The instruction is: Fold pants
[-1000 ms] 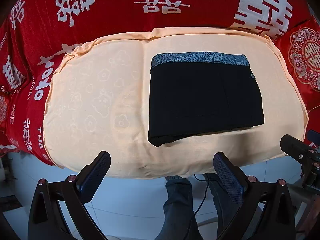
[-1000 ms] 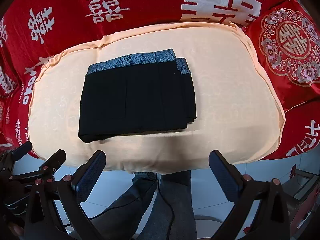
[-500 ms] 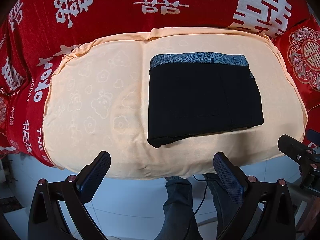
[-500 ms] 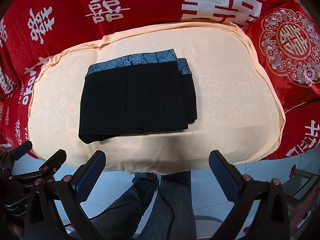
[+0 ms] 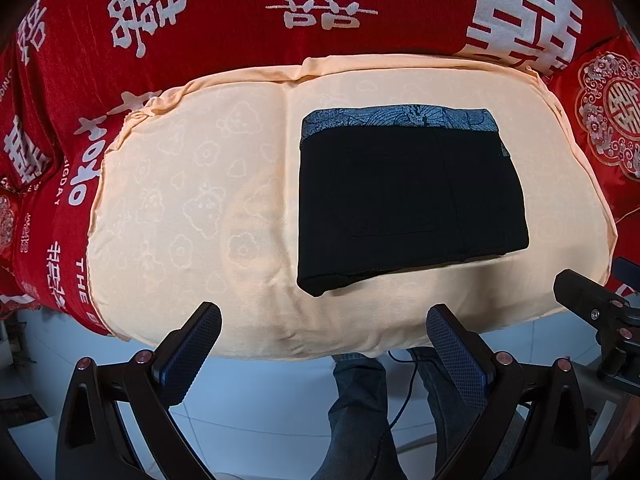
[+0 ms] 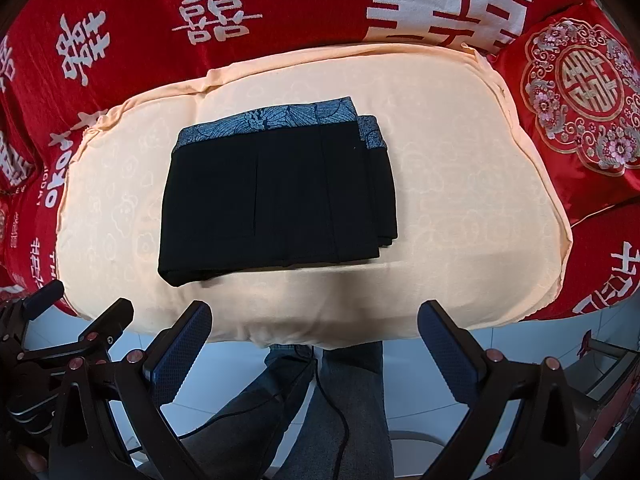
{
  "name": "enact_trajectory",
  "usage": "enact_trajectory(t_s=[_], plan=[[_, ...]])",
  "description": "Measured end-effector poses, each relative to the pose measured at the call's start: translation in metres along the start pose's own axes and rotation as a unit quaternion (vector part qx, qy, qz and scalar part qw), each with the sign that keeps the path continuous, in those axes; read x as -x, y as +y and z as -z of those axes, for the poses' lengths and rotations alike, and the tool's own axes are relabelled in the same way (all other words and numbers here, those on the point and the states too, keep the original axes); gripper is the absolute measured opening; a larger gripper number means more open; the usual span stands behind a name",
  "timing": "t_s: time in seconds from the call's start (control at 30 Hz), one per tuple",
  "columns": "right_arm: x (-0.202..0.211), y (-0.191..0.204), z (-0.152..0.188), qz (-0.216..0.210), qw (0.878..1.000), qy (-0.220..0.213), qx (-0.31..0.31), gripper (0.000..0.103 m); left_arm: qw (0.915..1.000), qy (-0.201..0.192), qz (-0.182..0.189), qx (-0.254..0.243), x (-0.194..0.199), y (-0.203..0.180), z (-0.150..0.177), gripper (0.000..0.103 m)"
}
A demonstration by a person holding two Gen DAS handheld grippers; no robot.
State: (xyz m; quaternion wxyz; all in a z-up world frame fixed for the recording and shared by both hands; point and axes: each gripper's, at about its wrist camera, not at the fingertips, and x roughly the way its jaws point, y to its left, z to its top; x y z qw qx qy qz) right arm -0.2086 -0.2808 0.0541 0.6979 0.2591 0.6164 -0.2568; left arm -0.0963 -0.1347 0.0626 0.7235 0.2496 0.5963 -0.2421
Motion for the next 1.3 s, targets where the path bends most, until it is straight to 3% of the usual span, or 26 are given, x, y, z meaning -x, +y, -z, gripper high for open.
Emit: enact_trajectory(t_s=[1.3], plan=[[-0.0037,0.0043,0.0015,0.008,1.000,-0.002,0.016,0.103,0.9998,-0.016,-0.005,-0.006,0.0036,-0.0012,0.0016,0.103]])
